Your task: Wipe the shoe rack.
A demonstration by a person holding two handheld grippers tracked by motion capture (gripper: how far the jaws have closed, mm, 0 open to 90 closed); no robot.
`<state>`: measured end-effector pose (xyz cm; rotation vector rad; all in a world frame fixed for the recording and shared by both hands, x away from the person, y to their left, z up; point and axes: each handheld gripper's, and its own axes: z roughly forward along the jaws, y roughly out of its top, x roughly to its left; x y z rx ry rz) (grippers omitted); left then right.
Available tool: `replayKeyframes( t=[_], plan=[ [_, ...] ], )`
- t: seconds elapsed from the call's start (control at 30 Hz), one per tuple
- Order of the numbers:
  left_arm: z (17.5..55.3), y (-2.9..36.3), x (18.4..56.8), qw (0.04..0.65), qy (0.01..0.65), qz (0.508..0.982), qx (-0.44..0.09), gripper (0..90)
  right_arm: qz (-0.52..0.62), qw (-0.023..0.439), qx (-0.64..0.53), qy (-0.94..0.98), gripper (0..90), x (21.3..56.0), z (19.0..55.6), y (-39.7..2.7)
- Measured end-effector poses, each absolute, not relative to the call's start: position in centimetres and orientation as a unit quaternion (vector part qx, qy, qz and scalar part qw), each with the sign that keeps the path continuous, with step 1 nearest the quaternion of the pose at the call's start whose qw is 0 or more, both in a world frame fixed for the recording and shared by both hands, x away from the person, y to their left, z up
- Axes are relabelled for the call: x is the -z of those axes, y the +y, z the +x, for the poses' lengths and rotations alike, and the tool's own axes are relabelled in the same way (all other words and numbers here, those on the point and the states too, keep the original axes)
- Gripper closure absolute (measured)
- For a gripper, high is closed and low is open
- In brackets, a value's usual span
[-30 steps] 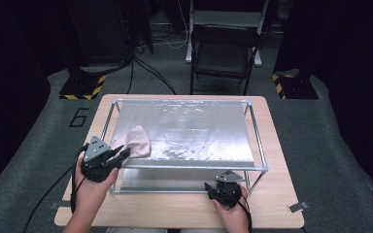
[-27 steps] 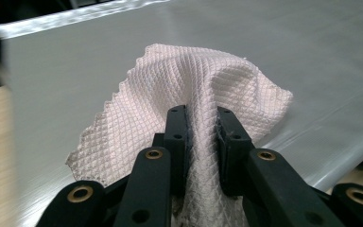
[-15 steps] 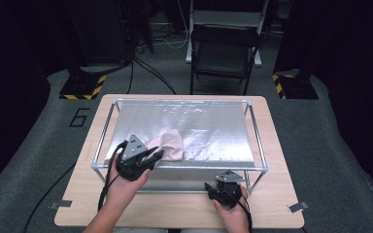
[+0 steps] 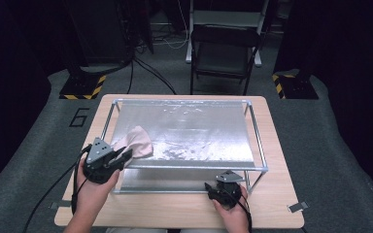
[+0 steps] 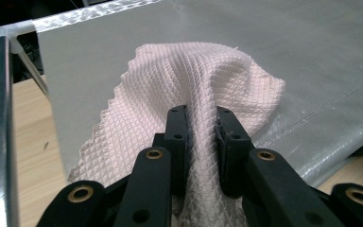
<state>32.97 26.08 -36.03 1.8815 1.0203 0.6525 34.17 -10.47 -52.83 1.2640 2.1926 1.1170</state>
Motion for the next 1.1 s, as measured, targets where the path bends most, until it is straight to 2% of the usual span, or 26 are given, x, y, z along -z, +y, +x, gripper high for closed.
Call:
replayKeyframes(
  t=[0.27, 0.43, 0.6, 0.63, 0.73, 1.0, 1.1],
  plan=[
    [34.0, 18.8, 36.3, 0.451, 0.345, 0.789, -0.232, 77.4, 0.449, 0.186, -0.397, 0.779, 44.6, 52.8, 34.2, -10.5],
    [34.2, 16.9, 36.2, 0.456, 0.334, 0.795, -0.22, 77.4, 0.45, 0.186, -0.398, 0.778, 44.6, 52.8, 34.2, -10.5],
    [34.4, 17.6, 36.1, 0.453, 0.334, 0.796, -0.22, 77.3, 0.45, 0.186, -0.398, 0.778, 44.6, 52.8, 34.2, -10.5],
    [34.3, 18.1, 36.0, 0.44, 0.342, 0.795, -0.24, 77.4, 0.45, 0.186, -0.397, 0.778, 44.6, 52.8, 34.2, -10.5],
    [34.3, 18.9, 36.0, 0.439, 0.35, 0.792, -0.239, 77.4, 0.45, 0.186, -0.398, 0.778, 44.6, 52.8, 34.2, -10.5],
    [33.8, 24.1, 35.9, 0.426, 0.385, 0.777, -0.257, 77.4, 0.45, 0.189, -0.394, 0.779, 44.6, 52.8, 34.2, -10.5],
    [33.6, 26.6, 35.8, 0.427, 0.418, 0.757, -0.266, 77.4, 0.45, 0.186, -0.398, 0.778, 44.6, 52.8, 34.2, -10.5]
  ],
)
